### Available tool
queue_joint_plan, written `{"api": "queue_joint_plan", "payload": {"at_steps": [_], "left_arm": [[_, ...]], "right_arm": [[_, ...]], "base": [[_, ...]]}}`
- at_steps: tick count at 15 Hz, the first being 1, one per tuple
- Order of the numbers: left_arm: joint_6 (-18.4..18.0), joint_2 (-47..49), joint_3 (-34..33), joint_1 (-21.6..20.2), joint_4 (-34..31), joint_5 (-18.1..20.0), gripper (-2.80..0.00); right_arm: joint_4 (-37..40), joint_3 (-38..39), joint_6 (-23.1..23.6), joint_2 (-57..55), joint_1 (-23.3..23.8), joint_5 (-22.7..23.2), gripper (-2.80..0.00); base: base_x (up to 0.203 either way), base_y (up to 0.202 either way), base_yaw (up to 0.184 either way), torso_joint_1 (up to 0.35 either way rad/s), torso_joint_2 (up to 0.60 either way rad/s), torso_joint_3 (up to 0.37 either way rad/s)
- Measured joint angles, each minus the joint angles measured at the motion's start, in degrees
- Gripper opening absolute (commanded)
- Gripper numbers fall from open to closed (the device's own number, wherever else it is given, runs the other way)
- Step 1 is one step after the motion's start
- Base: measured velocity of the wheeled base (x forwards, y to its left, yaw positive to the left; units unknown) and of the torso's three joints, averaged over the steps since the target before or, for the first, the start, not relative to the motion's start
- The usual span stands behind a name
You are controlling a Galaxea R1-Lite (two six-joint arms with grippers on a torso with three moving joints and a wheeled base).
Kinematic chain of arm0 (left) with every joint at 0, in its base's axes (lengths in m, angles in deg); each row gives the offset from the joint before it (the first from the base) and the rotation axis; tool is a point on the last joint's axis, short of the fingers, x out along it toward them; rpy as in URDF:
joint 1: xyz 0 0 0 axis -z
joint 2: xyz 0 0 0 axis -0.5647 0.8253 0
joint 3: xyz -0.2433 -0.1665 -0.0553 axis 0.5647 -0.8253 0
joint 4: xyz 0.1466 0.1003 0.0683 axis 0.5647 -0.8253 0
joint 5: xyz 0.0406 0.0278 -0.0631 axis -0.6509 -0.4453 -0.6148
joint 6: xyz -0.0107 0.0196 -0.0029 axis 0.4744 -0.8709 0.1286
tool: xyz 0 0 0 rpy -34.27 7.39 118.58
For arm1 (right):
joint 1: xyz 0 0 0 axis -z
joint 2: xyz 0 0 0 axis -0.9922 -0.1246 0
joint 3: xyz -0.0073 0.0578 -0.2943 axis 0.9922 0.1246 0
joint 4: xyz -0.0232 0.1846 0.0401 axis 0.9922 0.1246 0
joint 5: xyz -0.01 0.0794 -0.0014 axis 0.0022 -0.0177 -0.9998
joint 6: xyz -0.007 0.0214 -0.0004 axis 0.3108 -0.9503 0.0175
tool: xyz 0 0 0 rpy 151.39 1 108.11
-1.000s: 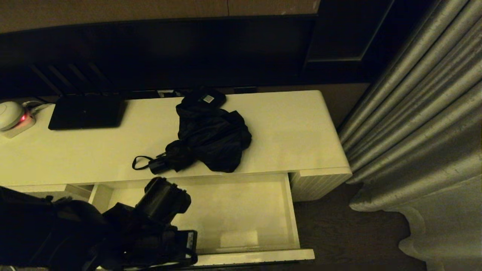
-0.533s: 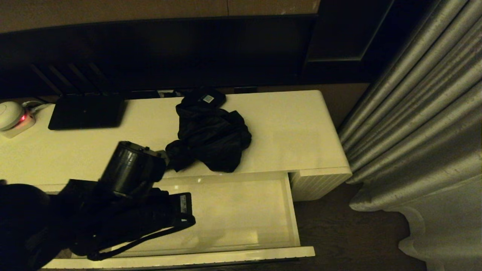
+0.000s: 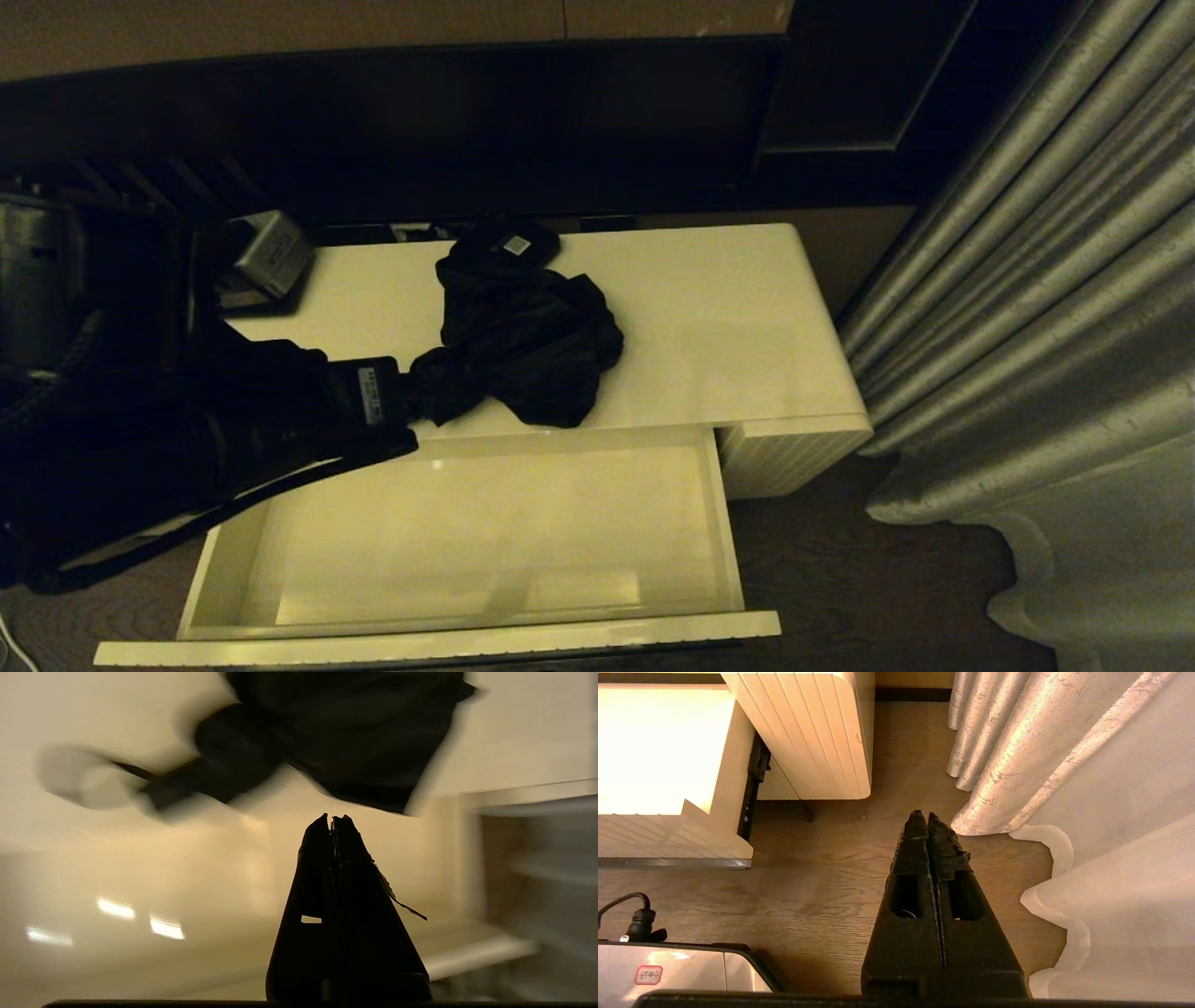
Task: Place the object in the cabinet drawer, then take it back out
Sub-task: Open the drawer, then put the umbrella in the drawer
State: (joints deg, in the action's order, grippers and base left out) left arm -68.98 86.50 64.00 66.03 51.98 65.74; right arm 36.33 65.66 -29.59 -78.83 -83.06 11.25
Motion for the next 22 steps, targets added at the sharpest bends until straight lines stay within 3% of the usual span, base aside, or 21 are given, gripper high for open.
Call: {"api": "queue_joint_plan", "payload": {"at_steps": [3,4,5,8,10,18,19,22], "left_arm": [[-14.43,-1.57,-4.61,-1.52,-0.67,-2.53,-2.80],[-18.91,-1.89,-6.27,-1.88,-0.36,-2.43,-2.43],[-24.35,-2.06,-7.55,-2.45,-0.26,-1.91,0.00],[-45.52,-1.94,-7.84,-6.49,-1.71,2.47,0.00],[-56.15,-0.73,-4.28,-8.25,-4.04,4.30,0.00],[-83.40,3.62,1.80,-9.90,-2.44,4.60,0.00],[-85.89,5.07,2.54,-10.13,-2.00,4.65,0.00],[-86.52,10.45,5.48,-10.46,-1.33,4.80,0.00]], "right_arm": [[0.01,0.00,0.00,0.00,0.00,0.00,-2.80],[0.01,0.00,0.02,0.00,-0.02,0.02,-2.80],[0.01,0.00,0.02,0.00,-0.02,0.00,-2.80],[0.01,0.00,0.00,0.00,-0.02,-0.01,-2.80],[0.00,0.00,0.02,0.00,-0.02,0.00,-2.80],[0.01,0.00,0.01,0.00,-0.02,0.02,-2.80],[0.02,0.00,0.02,0.00,-0.02,0.05,-2.80],[0.01,0.00,0.03,0.00,-0.02,0.00,-2.80]], "base": [[0.000,0.000,0.000,0.000,0.00,0.000],[0.000,0.000,0.000,0.000,0.00,0.000],[0.000,0.000,0.000,0.000,0.00,0.000],[0.000,0.000,0.000,0.000,0.00,0.000],[0.000,0.000,0.000,0.000,0.00,0.000],[0.000,0.000,0.000,0.000,0.00,0.000],[0.000,0.000,0.000,0.000,0.00,0.000],[0.000,0.000,0.000,0.000,0.00,0.000]]}}
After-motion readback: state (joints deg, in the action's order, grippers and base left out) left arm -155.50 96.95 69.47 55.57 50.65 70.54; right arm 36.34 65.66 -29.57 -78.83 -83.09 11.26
